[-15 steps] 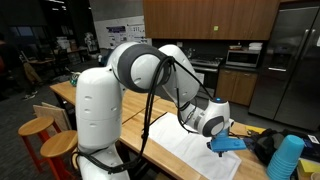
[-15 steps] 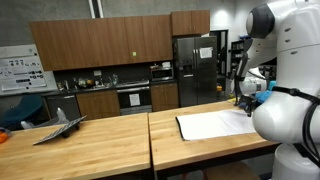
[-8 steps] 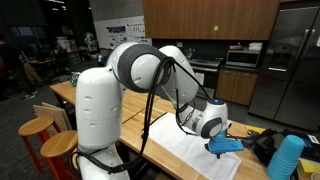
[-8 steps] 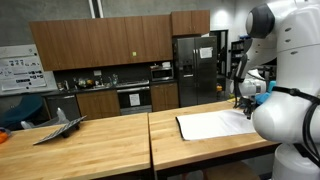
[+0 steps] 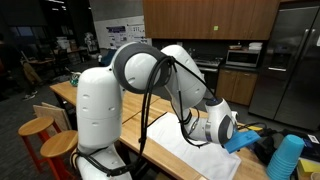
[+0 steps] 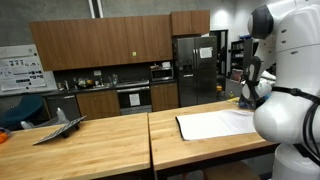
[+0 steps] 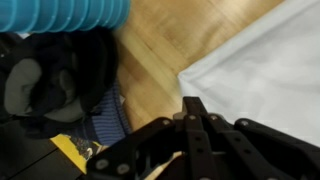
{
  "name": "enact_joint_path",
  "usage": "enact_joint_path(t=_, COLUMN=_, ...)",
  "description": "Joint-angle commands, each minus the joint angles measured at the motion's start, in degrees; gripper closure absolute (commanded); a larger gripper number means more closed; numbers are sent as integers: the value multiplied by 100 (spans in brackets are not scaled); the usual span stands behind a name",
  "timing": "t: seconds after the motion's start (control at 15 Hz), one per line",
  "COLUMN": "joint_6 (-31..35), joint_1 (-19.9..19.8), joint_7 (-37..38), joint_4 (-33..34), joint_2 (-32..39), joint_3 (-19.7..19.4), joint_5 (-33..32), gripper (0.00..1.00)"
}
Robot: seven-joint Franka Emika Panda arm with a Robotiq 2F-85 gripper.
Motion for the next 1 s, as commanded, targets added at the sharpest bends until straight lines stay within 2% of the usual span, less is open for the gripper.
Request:
enact_joint_path(t=0.0, joint_6=509, joint_1=398, joint_7=510, joint_4=314, joint_2=232, joint_3=-483, joint_5=-669, gripper=100)
enact_joint_path(t=0.13, joint_6=535, joint_1=514, joint_7=668, joint_4=324, joint_2=212, joint_3=-524, joint_5=-650, gripper=100)
enact_joint_path(t=0.2, joint_6=255, joint_1=635, joint_7=843, joint_4=269, joint_2=101, joint_3=-547, joint_5=-551, gripper=75)
enact_joint_path(t=0.27, joint_6=-88, joint_1=699, joint_7=945, joint_4=239, joint_2=2, joint_3=-518, joint_5=-472, gripper=73)
enact_joint_path(t=0.33, joint_6=265, joint_1=504, joint_7=721, joint_4=248, joint_2=138, joint_3=-420, joint_5=-492, gripper=94)
enact_joint_path(t=0.4, joint_6=93, joint_1=341, joint_7=892, joint_4=282, joint_2=114, joint_3=-210, joint_5=-600, gripper=87)
enact_joint_path(t=0.53, joint_6=1, joint_1=382, joint_7=974, joint_4=287, joint_2=107, joint_3=-197, joint_5=-600, gripper=74)
enact_joint_path(t=0.6, joint_6=-11, joint_1=386, joint_7=985, joint_4=288, joint_2=105, joint_3=-198, joint_5=-601, gripper=73)
enact_joint_path(t=0.67, joint_6=-17, joint_1=384, joint_7=988, joint_4=289, joint_2=103, joint_3=-203, joint_5=-601, gripper=48)
enact_joint_path(t=0.73, joint_6=-41, joint_1=329, joint_7=939, joint_4=278, joint_2=88, joint_3=-117, joint_5=-547, gripper=47)
enact_joint_path(t=0.87, joint_6=-546, joint_1=189, joint_7=893, joint_4=137, joint_2=-11, joint_3=310, joint_5=-83, gripper=37)
enact_joint_path(t=0.93, joint_6=-795, joint_1=58, joint_7=508, joint_4=25, joint_2=-51, joint_3=613, joint_5=655, gripper=29)
